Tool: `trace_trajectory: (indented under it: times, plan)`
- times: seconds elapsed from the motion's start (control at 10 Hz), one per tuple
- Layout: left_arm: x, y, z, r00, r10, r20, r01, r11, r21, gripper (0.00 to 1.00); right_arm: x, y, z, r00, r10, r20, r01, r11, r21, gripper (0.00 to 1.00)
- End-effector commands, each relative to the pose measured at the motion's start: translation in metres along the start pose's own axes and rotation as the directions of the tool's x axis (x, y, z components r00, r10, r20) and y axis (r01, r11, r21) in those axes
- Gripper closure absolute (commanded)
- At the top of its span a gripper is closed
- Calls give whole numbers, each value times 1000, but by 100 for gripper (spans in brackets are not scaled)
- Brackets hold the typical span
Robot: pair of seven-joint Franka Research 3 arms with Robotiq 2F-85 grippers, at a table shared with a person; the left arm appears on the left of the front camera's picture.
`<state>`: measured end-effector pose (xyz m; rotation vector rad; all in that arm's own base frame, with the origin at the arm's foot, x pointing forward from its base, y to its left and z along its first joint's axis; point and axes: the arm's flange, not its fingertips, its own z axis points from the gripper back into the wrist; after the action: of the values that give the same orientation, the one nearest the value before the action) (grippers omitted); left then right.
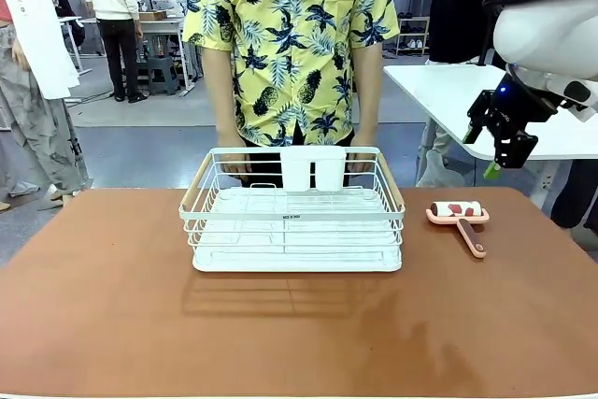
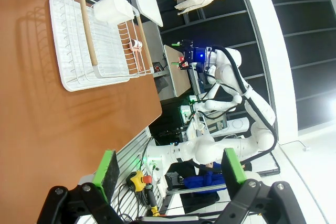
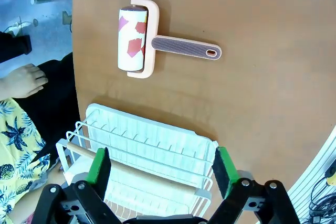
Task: Clean the table.
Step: Place the Lint Roller down when the Dish drying rack is positioned in the middle of the table.
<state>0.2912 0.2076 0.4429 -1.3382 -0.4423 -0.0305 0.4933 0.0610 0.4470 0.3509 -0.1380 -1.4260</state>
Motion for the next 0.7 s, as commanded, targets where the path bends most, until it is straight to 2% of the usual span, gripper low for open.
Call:
trace_trajectory:
  times: [0.0, 0.6]
  plan:
    - [-1, -3, 2, 1000, -3, 3, 3, 1000, -5, 0, -2, -3, 1, 1000, 15, -5, -15, 1000, 3, 0]
    - [-1, -3, 2, 1000, -3, 3, 3, 1000, -5, 0, -2, -3, 1, 1000, 15, -5, -15, 1000, 3, 0]
